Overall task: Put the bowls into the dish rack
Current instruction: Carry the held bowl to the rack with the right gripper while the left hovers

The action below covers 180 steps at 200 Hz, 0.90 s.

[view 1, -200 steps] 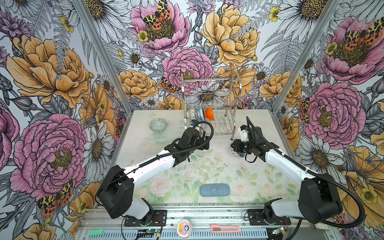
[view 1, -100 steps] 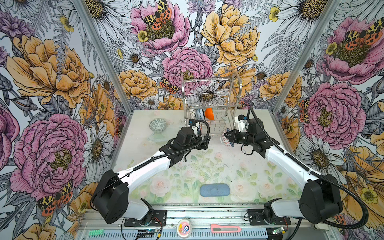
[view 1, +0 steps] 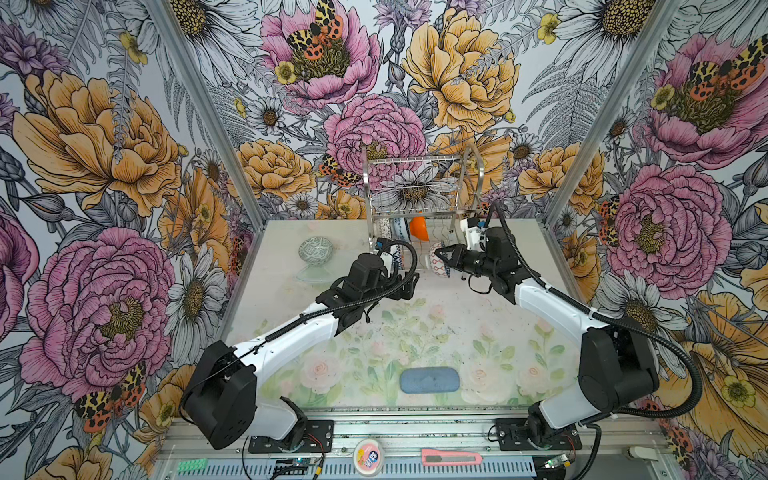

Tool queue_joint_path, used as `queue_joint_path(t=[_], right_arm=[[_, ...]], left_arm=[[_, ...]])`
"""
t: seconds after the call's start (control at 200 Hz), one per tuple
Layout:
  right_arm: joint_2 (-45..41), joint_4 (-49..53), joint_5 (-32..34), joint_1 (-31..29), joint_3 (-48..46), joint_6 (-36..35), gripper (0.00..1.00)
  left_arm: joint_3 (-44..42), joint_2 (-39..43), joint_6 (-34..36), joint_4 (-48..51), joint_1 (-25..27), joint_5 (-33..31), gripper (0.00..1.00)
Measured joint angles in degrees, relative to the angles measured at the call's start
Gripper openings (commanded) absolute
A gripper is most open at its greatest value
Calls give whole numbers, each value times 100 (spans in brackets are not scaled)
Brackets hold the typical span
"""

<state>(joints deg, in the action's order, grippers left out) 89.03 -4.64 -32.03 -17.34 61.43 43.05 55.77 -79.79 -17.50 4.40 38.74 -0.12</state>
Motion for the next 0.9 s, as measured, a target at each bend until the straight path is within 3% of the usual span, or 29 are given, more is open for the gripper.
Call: queue_joint_path(t=[0.52, 0.901], right_arm=[[1158, -1226, -105, -76, 433, 748, 0], [1539, -1954, -103, -151, 518, 1088, 0]], left_arm=[[251, -321, 278, 4, -68, 13, 99], [254, -341, 404, 26, -81, -339, 99]])
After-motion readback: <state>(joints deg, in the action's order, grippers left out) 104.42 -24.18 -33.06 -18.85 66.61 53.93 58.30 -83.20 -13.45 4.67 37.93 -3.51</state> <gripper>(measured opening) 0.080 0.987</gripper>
